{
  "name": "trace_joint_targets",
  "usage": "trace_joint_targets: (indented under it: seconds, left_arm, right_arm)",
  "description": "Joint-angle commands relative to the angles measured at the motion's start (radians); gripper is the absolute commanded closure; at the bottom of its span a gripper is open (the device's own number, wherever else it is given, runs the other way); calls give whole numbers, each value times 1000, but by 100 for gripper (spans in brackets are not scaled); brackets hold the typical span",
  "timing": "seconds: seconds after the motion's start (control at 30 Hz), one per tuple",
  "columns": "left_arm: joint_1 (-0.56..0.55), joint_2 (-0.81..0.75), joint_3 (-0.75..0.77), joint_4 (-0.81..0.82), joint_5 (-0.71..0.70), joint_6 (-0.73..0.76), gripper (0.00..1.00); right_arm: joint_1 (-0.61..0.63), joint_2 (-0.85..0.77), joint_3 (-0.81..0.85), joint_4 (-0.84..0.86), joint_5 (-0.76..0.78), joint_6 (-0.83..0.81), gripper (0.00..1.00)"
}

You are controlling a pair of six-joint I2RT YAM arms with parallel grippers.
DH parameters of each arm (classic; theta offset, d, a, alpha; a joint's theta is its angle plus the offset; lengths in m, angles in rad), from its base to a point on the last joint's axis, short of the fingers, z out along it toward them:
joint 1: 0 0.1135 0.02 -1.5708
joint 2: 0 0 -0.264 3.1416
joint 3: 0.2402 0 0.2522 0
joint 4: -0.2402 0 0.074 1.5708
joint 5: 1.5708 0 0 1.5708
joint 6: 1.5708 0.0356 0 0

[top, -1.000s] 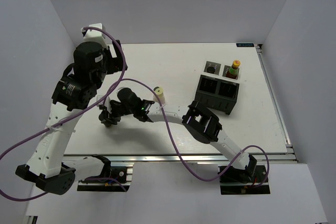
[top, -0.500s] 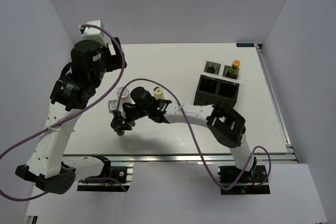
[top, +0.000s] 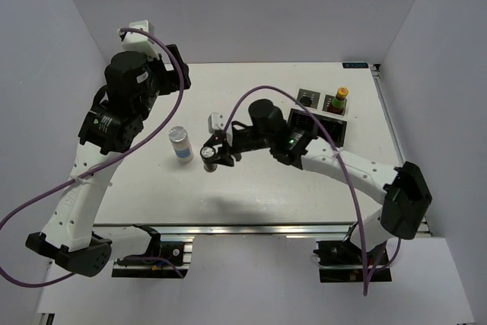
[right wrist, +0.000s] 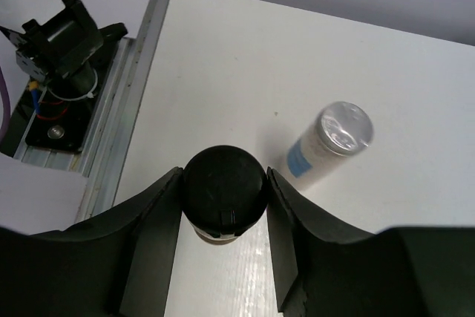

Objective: Organize the condiment bottles

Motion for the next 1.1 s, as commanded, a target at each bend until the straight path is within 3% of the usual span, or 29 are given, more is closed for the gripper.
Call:
trace_joint_targets:
  seconds: [0.0, 0.17, 0.57, 1.07]
  left_arm:
    - [2, 7, 32, 71, 55, -18, 2]
    - [2, 32, -9, 137, 127, -38, 2]
    - [2, 78, -144, 236, 284, -103, 3]
    - [2, 81, -255, 284, 347, -180, 3]
  right_arm:
    - [-74, -79, 50, -60, 36, 39, 100]
    - [-269, -89, 153, -146, 97, 128, 100]
    - [-678, 34, 369, -285, 168, 155, 100]
    - [-837, 155, 449, -368, 238, -21, 100]
